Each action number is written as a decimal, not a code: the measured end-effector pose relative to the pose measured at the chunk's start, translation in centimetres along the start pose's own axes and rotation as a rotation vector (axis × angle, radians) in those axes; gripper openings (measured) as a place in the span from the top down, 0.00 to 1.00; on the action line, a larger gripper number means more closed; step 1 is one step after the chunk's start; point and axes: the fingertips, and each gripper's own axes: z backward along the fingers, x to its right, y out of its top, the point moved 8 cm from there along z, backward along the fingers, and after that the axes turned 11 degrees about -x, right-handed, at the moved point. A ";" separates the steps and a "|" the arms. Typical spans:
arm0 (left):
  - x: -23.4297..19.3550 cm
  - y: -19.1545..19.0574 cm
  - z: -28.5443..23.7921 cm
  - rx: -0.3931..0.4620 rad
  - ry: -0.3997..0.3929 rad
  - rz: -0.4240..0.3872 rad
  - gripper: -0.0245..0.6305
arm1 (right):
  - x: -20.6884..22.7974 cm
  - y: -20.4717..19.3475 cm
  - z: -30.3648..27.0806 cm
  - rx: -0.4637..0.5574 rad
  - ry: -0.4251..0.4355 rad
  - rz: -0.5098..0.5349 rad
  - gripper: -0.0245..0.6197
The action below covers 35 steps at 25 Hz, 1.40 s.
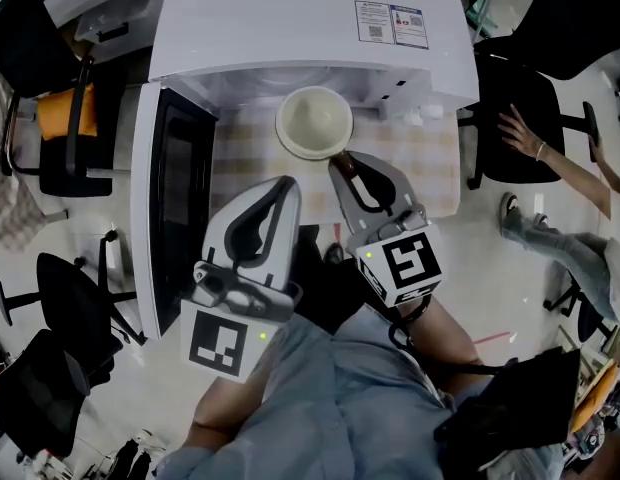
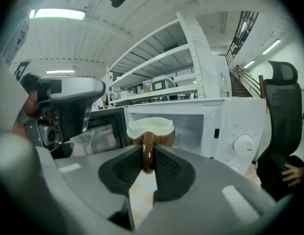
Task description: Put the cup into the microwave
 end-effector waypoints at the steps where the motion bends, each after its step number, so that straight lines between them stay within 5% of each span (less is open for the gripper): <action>1: -0.3 0.0 -0.3 -0.001 -0.002 0.000 0.96 | 0.2 0.0 -0.4 -0.003 -0.001 0.001 0.88; 23: -5.7 -1.6 -7.3 -0.045 -0.025 0.000 0.96 | 5.5 -1.9 -9.8 -0.098 -0.013 -0.052 0.88; 35: -8.3 -1.6 -8.4 -0.074 -0.006 0.029 0.96 | 6.2 -0.5 -13.6 -0.096 -0.036 0.000 0.88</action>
